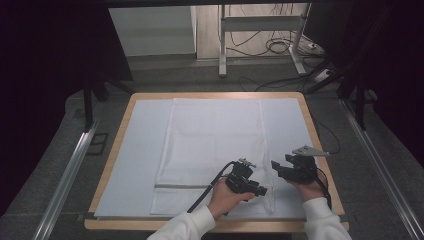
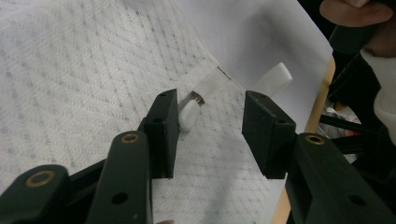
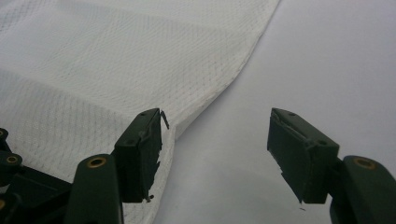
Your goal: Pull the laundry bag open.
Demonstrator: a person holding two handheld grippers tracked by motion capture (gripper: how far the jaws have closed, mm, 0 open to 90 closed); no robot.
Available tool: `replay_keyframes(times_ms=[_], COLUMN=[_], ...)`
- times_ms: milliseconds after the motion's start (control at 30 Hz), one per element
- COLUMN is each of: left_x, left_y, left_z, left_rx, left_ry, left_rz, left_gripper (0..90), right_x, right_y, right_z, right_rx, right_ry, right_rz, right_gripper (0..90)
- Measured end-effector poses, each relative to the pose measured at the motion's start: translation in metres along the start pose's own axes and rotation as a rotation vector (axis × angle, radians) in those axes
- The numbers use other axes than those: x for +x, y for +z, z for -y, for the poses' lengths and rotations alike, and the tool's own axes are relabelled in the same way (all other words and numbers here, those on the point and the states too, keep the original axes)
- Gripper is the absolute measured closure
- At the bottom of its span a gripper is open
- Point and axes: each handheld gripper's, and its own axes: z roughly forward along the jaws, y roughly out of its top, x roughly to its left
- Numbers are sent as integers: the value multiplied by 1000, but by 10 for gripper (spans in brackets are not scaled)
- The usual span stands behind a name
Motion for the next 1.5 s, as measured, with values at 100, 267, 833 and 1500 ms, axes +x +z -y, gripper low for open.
replay_keyframes(times_ms=[100, 267, 833, 1500], left_x=[-1, -2, -9, -8], left_y=[1, 3, 10, 12], left_z=[0, -1, -2, -3], left_rx=[-1, 1, 4, -3], left_ry=[7, 12, 69, 87], left_rz=[-11, -18, -92, -92], left_gripper=[597, 622, 787, 843], right_x=[0, 0, 0, -3], right_y=[0, 0, 0, -2], right_z=[0, 0, 0, 0], right_rx=[-1, -2, -6, -2], right_ry=[0, 0, 2, 9], right_rz=[1, 2, 6, 5], right_gripper=[344, 345, 345, 345])
